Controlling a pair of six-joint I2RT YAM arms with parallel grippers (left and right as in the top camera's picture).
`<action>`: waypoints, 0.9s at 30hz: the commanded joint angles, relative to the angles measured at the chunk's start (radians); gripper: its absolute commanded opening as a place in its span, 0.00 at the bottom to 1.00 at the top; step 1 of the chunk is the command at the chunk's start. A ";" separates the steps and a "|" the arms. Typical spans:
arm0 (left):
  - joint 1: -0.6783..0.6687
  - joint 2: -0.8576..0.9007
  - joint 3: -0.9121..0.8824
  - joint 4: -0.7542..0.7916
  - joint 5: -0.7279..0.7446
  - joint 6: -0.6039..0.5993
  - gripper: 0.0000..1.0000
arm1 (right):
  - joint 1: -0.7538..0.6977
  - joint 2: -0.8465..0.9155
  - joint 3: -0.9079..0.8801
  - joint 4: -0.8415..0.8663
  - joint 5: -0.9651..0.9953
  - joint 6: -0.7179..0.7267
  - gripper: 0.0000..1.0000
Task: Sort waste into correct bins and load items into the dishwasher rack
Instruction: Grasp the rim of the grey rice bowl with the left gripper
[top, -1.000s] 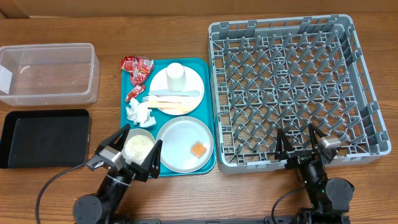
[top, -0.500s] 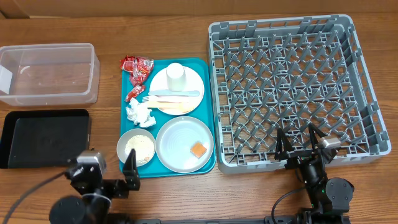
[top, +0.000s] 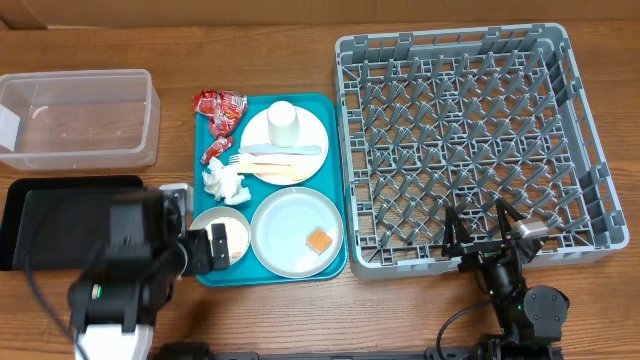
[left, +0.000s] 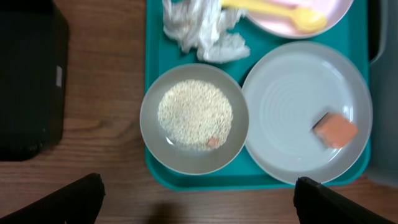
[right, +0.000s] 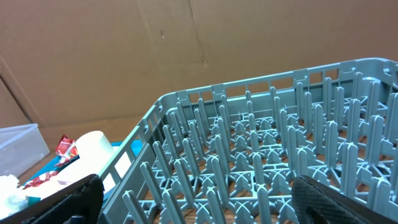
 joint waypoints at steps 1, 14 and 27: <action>-0.005 0.105 0.029 -0.004 -0.019 0.038 1.00 | 0.006 -0.011 -0.010 0.006 -0.004 -0.003 1.00; 0.045 0.408 0.025 0.100 -0.133 -0.079 1.00 | 0.006 -0.011 -0.010 0.006 -0.004 -0.003 1.00; 0.087 0.536 0.025 0.142 -0.092 -0.079 1.00 | 0.006 -0.011 -0.010 0.006 -0.004 -0.003 1.00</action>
